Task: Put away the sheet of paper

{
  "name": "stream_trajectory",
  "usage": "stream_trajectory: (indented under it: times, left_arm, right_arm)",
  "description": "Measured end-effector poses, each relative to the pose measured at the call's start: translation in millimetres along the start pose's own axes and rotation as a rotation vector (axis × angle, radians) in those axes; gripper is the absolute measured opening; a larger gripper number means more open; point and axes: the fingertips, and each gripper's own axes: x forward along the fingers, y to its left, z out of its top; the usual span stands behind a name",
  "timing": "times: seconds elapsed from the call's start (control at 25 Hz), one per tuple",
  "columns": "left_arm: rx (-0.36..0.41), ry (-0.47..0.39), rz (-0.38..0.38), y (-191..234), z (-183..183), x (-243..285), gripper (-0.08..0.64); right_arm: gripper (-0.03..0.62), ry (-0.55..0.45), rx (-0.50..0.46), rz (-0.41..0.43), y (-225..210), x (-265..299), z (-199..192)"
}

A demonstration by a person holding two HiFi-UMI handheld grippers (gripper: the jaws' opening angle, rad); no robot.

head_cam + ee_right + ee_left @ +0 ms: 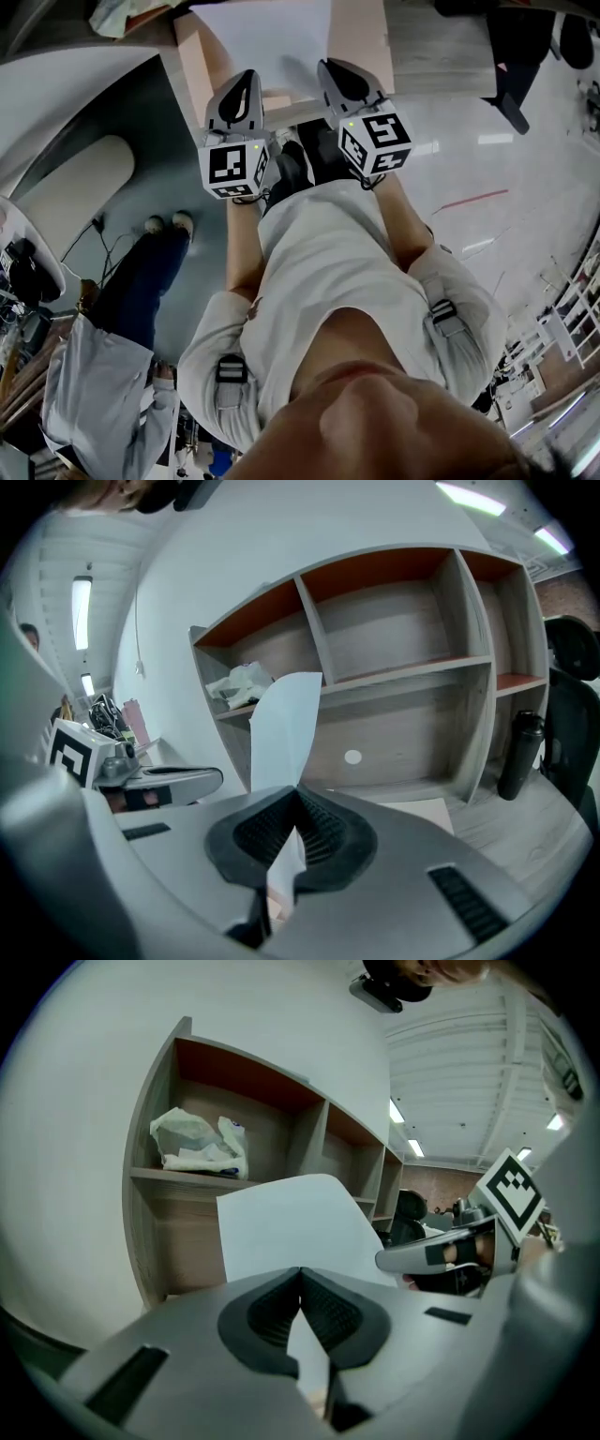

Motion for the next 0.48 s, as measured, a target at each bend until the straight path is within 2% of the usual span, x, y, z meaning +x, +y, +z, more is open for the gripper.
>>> stream_trajectory:
  times: [0.48]
  left_arm:
    - [-0.013, 0.076, -0.01, 4.0, -47.7, 47.0, 0.021]
  right_arm:
    - [0.018, 0.105, 0.032, -0.015, -34.2, 33.5, -44.3]
